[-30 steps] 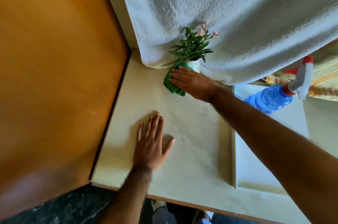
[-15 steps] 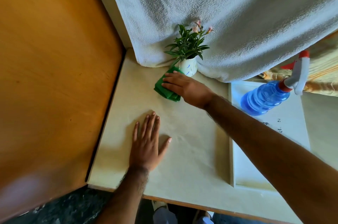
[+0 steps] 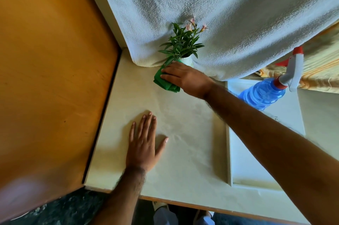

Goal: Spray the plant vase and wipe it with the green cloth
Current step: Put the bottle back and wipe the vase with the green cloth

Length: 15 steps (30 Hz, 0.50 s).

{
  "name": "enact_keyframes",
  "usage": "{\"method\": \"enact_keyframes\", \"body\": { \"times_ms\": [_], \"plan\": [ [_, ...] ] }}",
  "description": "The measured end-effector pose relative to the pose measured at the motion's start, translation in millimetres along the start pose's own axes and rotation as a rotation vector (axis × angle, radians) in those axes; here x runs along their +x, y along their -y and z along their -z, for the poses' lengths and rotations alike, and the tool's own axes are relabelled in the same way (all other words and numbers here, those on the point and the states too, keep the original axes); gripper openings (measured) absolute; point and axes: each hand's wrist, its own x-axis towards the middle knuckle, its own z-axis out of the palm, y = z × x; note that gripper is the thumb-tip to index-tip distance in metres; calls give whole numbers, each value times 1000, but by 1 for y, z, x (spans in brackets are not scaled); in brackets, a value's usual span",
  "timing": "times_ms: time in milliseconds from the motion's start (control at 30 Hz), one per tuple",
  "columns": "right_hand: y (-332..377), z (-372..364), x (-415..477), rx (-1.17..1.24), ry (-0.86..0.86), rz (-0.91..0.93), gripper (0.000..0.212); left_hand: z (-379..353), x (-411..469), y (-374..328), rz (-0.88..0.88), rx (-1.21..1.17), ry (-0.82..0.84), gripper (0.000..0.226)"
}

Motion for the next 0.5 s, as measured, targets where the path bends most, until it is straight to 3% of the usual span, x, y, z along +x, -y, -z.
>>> {"method": "enact_keyframes", "body": {
  "times_ms": [233, 400, 500],
  "plan": [
    [3, -18, 8, 229, 35, -100, 69, 0, 0, 0, 1, 12, -2, 88],
    [13, -30, 11, 397, 118, -244, 69, -2, 1, 0, 5, 4, -7, 88],
    [22, -30, 7, 383, 53, -202, 69, -2, 1, 1, 5, 7, -6, 87]
  ]
}}
